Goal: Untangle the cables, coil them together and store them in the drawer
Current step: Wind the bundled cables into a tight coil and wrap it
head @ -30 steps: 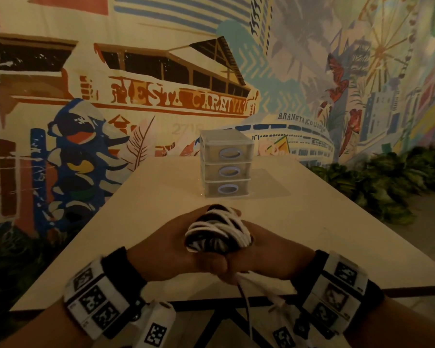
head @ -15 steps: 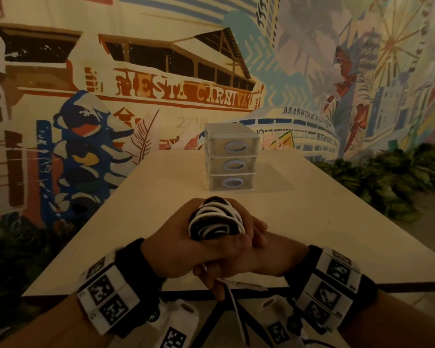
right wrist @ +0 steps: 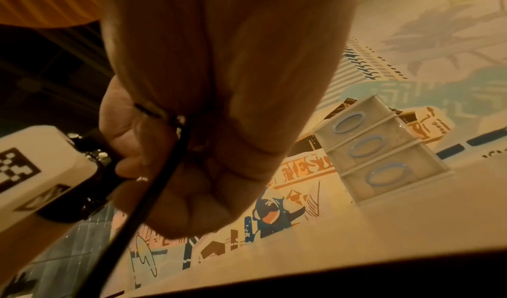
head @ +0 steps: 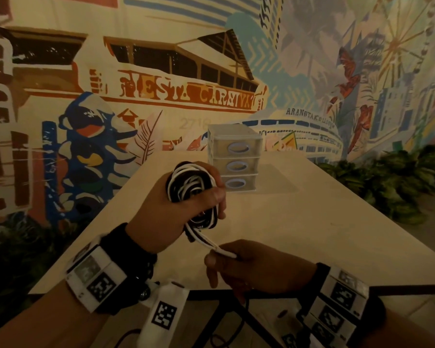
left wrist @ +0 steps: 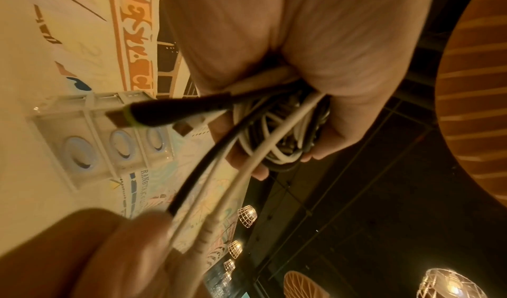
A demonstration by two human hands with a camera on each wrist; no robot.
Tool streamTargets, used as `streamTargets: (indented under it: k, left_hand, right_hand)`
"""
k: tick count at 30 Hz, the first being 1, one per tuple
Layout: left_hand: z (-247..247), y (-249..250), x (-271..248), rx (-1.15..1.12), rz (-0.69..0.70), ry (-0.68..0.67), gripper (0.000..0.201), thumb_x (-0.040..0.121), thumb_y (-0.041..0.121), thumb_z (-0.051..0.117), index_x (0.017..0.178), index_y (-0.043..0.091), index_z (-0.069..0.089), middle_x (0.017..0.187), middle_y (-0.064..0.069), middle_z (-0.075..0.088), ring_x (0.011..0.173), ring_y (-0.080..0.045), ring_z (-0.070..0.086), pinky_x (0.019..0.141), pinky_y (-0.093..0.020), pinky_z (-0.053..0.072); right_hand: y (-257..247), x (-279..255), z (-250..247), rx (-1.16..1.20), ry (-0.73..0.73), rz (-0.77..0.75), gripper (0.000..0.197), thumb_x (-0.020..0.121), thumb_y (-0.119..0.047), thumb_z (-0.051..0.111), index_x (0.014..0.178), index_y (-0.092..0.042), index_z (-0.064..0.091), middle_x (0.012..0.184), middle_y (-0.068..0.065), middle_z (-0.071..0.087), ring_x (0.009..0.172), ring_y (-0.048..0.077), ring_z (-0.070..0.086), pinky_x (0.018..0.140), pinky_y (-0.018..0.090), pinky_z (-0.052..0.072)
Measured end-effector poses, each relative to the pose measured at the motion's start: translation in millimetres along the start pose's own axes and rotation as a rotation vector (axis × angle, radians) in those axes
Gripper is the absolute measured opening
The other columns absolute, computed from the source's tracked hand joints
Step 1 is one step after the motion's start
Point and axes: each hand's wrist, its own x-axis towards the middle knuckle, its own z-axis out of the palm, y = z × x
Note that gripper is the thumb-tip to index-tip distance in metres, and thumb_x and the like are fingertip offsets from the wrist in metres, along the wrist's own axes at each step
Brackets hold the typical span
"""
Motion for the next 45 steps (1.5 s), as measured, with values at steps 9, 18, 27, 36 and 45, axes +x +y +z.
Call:
streamTargets:
  k: [9, 18, 27, 36, 45]
  left_hand:
    - [-22.2, -0.1, -7.1, 0.197, 0.006, 0.025, 0.006, 0.088, 0.02, 0.066, 0.09, 0.014, 0.066, 0.085, -0.016, 0.062, 0.078, -0.043, 0.06, 0.077, -0.045, 0.051]
    - [-28.3, 1.8, -13.0, 0.459, -0.16, -0.202, 0.012, 0.088, 0.022, 0.072, 0.089, 0.011, 0.066, 0.083, -0.008, 0.066, 0.078, -0.026, 0.064, 0.077, -0.038, 0.053]
    - [-7.5, -21.1, -26.9, 1.144, -0.102, -0.386, 0.019, 0.089, 0.038, 0.066, 0.092, 0.021, 0.059, 0.083, 0.004, 0.061, 0.074, -0.014, 0.057, 0.067, -0.026, 0.046]
    - [-3.3, -31.9, -32.5, 1.299, -0.184, -0.522, 0.011, 0.09, 0.03, 0.056, 0.089, 0.025, 0.047, 0.079, 0.004, 0.054, 0.066, -0.014, 0.049, 0.066, -0.036, 0.045]
    - [36.2, -43.9, -29.8, 1.613, -0.271, -0.527, 0.028, 0.093, 0.028, 0.05, 0.118, 0.015, 0.051, 0.108, -0.003, 0.061, 0.093, -0.023, 0.06, 0.075, -0.031, 0.044]
  right_hand:
    - [20.4, -10.1, -15.6, 0.237, 0.014, -0.059, 0.035, 0.104, -0.041, 0.048, 0.1, -0.012, 0.067, 0.063, 0.003, 0.044, 0.056, 0.017, 0.045, 0.068, 0.036, 0.051]
    - [26.1, -6.7, -15.0, 0.347, -0.044, 0.023, 0.039, 0.105, -0.04, 0.047, 0.106, -0.006, 0.066, 0.066, 0.0, 0.033, 0.054, 0.014, 0.031, 0.055, 0.026, 0.036]
    - [18.9, -2.4, -10.7, 0.201, 0.123, 0.036, 0.029, 0.109, -0.025, 0.04, 0.099, -0.01, 0.064, 0.077, 0.003, 0.062, 0.059, 0.016, 0.052, 0.058, 0.027, 0.042]
    - [21.3, -1.4, -23.1, 0.375, -0.024, 0.14, 0.029, 0.093, -0.028, 0.048, 0.092, -0.016, 0.074, 0.115, 0.025, 0.069, 0.085, 0.034, 0.067, 0.067, 0.033, 0.047]
    - [-14.0, 17.8, -22.5, -0.212, -0.085, 0.357, 0.017, 0.086, -0.011, 0.076, 0.103, -0.011, 0.074, 0.105, 0.011, 0.074, 0.106, 0.027, 0.072, 0.088, 0.041, 0.061]
